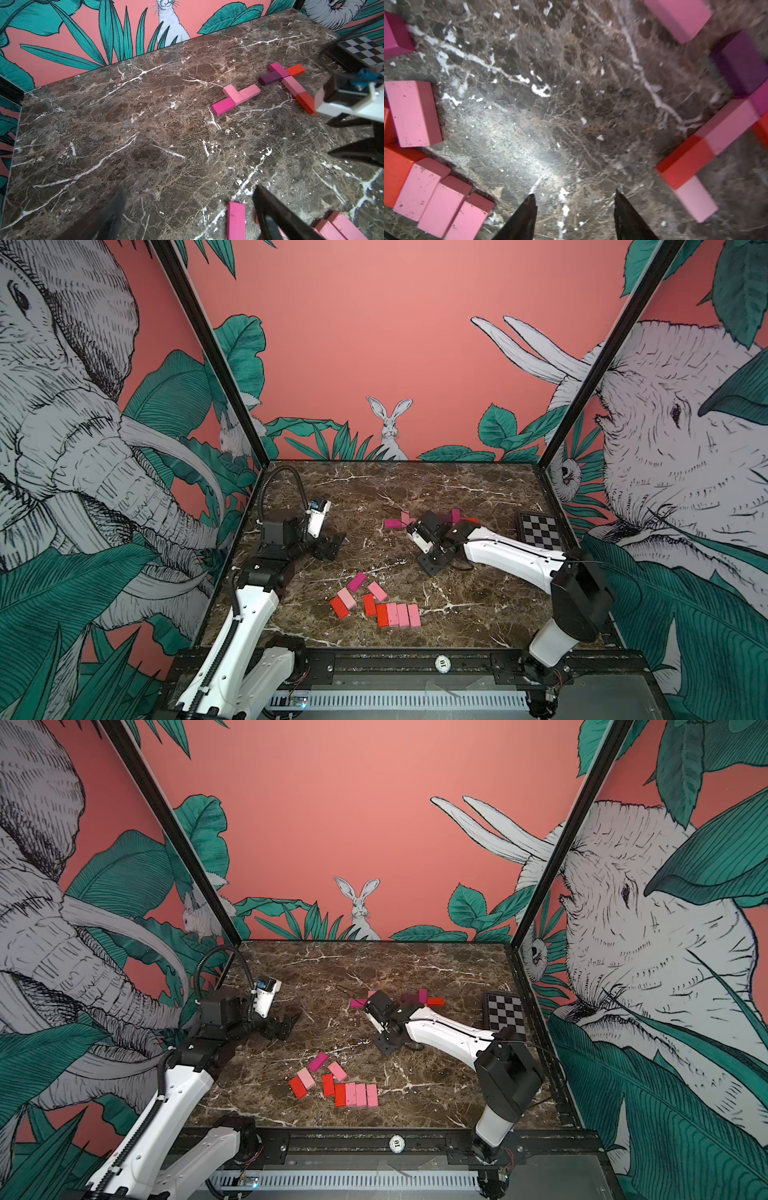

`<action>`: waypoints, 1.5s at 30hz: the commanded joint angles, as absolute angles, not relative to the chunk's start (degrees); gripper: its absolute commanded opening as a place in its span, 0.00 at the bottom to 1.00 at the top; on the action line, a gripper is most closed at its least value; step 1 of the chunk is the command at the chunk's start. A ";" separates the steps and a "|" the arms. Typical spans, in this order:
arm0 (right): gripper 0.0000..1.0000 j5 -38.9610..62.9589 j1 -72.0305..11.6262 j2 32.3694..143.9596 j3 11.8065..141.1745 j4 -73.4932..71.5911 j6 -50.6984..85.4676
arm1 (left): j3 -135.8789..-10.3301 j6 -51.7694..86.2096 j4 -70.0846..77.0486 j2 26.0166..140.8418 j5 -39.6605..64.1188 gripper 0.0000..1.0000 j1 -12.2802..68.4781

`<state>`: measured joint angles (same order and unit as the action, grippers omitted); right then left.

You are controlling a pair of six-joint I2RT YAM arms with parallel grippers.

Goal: Assemble the letter t with building blocks
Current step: Pick up the building block from the center of the board.

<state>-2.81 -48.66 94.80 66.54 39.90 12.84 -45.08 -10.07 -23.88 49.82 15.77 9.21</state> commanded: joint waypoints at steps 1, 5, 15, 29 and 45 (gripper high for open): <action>0.55 -4.53 -52.19 90.32 62.52 40.19 28.52 | -47.33 -9.33 -25.11 49.57 14.17 0.98 9.03; 0.54 -6.16 -57.83 88.94 60.29 40.14 37.85 | -47.46 -9.02 -25.04 49.83 13.29 0.98 9.05; 0.52 -4.03 -65.39 93.58 59.56 36.51 48.12 | -47.46 -8.51 -25.05 49.92 12.55 0.98 9.05; 0.47 -0.69 -68.44 96.12 57.72 34.09 51.83 | -47.46 -7.92 -25.11 49.88 11.69 0.98 9.05; 0.28 -2.55 -67.86 98.88 58.27 38.45 54.43 | -47.41 -7.74 -25.22 50.00 11.25 0.98 9.05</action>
<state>-0.86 -67.96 98.17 58.06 36.03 53.28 -45.95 -8.29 -24.14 50.19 11.49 9.21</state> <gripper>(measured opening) 0.293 0.977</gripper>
